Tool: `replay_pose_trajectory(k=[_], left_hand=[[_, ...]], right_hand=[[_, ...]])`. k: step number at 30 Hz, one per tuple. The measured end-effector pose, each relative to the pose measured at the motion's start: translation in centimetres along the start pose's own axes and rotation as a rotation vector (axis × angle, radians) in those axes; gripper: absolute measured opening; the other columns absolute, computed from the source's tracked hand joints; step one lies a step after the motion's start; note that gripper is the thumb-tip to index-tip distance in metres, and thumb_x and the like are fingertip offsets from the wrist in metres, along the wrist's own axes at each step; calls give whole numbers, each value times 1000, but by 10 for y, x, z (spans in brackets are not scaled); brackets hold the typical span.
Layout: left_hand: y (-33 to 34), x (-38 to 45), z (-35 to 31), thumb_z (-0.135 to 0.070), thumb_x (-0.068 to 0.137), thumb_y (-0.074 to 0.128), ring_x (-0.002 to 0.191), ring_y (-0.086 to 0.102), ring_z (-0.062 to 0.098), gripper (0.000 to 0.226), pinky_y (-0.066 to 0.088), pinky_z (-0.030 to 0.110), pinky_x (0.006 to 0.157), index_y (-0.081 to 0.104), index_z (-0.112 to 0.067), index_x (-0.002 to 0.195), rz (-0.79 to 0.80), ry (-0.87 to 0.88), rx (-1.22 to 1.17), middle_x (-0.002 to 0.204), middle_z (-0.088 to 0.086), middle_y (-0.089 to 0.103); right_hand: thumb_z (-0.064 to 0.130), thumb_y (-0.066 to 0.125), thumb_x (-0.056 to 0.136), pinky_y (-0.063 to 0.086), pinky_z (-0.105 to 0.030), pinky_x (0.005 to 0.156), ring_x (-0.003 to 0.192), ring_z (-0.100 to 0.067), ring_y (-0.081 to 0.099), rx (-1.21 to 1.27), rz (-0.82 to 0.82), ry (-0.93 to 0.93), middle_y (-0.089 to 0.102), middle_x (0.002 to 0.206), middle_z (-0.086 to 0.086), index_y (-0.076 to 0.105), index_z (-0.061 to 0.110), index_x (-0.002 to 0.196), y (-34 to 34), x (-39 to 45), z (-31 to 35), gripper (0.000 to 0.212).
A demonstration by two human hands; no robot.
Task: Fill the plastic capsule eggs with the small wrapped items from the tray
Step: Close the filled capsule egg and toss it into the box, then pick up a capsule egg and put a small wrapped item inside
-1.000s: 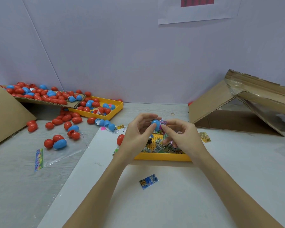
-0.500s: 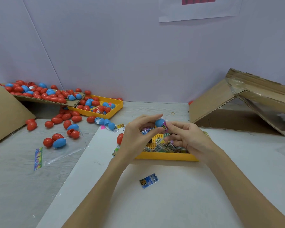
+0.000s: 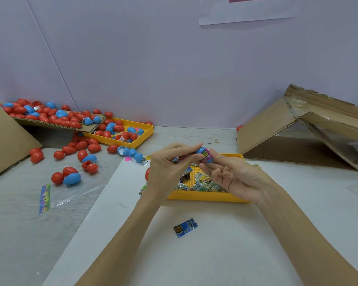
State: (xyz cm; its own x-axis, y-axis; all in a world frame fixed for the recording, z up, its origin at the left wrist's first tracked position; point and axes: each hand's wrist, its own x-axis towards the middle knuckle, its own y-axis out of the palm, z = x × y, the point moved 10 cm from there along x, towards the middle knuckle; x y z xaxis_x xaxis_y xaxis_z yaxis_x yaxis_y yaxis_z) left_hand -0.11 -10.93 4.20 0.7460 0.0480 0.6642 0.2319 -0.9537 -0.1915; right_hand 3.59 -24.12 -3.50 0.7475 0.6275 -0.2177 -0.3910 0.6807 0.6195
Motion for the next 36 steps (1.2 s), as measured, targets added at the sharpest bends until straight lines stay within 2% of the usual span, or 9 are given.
replay_pose_trajectory(k=[6, 10, 15, 18, 22, 24, 28, 32, 36], left_hand=[[1, 1, 2, -14, 84, 73, 97, 69, 14, 35, 57, 23, 81, 70, -7, 119, 8, -23, -42, 101, 6, 74], [0, 0, 8, -17, 86, 71, 93, 69, 14, 32, 57, 24, 78, 72, -9, 117, 7, -56, -29, 97, 3, 73], [2, -3, 20, -31, 96, 61, 102, 69, 11, 33, 58, 28, 86, 70, -24, 127, 4, -176, 47, 106, -8, 75], [-11, -3, 23, -43, 98, 52, 108, 67, 7, 39, 57, 27, 90, 66, -28, 132, -75, -227, 111, 112, -11, 74], [-22, -3, 28, -46, 99, 47, 101, 65, 1, 38, 56, 22, 83, 76, -23, 111, -150, -281, 160, 108, -10, 73], [-23, -3, 33, -44, 101, 47, 96, 65, -1, 38, 52, 14, 77, 77, -21, 105, -159, -304, 182, 107, -9, 73], [-25, -2, 40, -40, 103, 48, 97, 64, 1, 36, 51, 10, 74, 78, -19, 101, -171, -331, 228, 103, -10, 73], [-31, -4, 44, -30, 105, 53, 96, 64, 1, 26, 48, 7, 73, 76, -19, 101, -191, -335, 274, 99, -11, 73], [-64, -8, 57, -24, 104, 56, 92, 64, 8, 15, 47, 10, 69, 70, -22, 106, -315, -390, 416, 99, -8, 71]], right_hand=[[22, 76, 84, 56, -16, 57, 88, -19, 75, 14, -4, -24, 73, 114, -23, 67, -6, 118, 3, -1, 1, 46], [30, 66, 96, 58, -18, 64, 89, -18, 75, -185, -29, -115, 74, 113, -21, 70, -3, 117, 4, -2, 6, 39], [35, 56, 102, 55, -18, 58, 66, -13, 69, -433, -180, -208, 76, 85, -13, 70, -4, 114, -7, -4, 16, 43], [29, 48, 107, 56, -17, 57, 66, -10, 68, -173, -147, -237, 74, 91, -11, 70, -4, 114, -8, -5, 42, 40], [44, 23, 110, 57, -22, 62, 94, -18, 75, 341, -17, -492, 69, 130, -17, 59, -5, 131, -27, -19, 107, 65], [49, 17, 109, 56, -20, 60, 92, -17, 75, 275, -73, -494, 69, 130, -16, 57, -5, 133, -43, -19, 106, 72], [39, 32, 110, 55, -19, 58, 71, -13, 71, 12, -225, -411, 77, 106, -14, 66, -2, 124, -59, -10, 72, 54], [35, 36, 111, 56, -22, 56, 61, -15, 67, -188, -260, -417, 74, 81, -13, 73, -1, 110, -51, -3, 58, 51], [33, 42, 109, 47, -21, 44, 52, -18, 62, -415, -264, -389, 70, 74, -18, 74, -1, 101, -39, 6, 37, 47]])
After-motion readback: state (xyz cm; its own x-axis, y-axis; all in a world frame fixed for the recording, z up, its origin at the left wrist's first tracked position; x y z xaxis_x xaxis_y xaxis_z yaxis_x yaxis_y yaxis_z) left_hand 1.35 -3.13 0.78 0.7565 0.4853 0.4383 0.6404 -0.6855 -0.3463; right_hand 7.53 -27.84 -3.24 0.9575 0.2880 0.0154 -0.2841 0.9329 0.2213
